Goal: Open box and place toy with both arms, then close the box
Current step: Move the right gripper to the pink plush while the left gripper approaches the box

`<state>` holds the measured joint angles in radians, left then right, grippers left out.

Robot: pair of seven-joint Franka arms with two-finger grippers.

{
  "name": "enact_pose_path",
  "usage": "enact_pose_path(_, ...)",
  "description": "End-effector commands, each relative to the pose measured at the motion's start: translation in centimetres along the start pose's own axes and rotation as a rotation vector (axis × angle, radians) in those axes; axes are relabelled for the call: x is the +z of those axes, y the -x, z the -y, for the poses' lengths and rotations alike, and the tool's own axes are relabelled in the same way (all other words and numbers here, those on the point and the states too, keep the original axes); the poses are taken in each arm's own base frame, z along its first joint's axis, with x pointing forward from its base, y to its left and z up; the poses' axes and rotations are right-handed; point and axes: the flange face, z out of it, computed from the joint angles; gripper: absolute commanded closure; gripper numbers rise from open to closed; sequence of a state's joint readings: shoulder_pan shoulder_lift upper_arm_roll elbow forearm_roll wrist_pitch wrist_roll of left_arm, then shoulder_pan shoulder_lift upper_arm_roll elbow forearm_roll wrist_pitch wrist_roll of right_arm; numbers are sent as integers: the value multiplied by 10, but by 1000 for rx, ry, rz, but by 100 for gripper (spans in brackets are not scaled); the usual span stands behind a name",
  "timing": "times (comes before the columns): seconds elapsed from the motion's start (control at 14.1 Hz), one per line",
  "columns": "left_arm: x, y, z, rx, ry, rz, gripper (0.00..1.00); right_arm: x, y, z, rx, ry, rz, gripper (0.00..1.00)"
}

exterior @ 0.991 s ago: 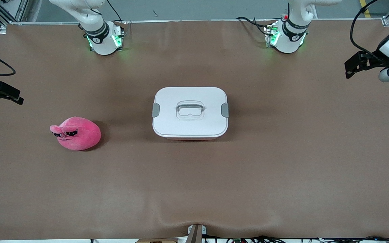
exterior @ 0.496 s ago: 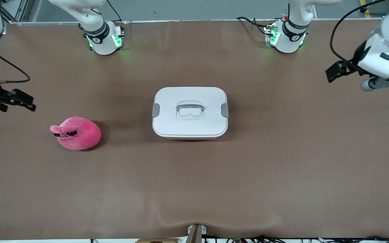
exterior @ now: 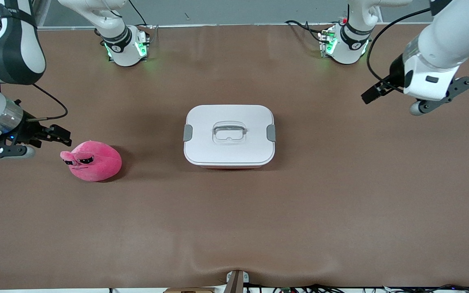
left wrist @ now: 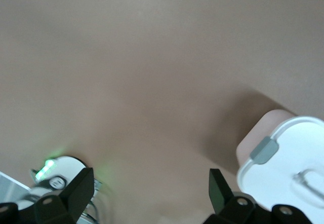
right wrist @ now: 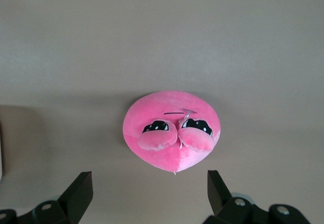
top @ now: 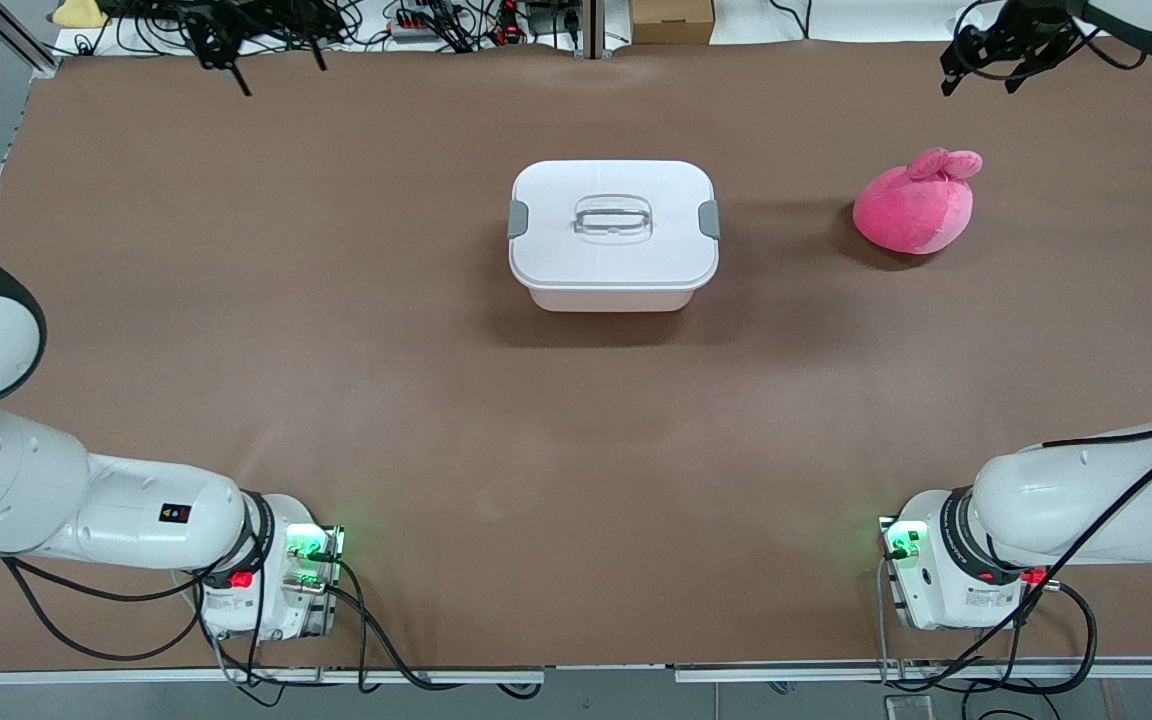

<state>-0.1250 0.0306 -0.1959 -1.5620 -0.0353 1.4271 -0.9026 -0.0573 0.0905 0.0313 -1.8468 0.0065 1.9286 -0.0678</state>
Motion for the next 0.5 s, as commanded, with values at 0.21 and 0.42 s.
enact_pose_path(0.21,31,50,-71,-202,12,6,0,45,-9,8,-70,-12,58,0)
enact_pose_path(0.42,57,77,-116,-382,32,-6,0,57,-9,8,-78,-13,75,0)
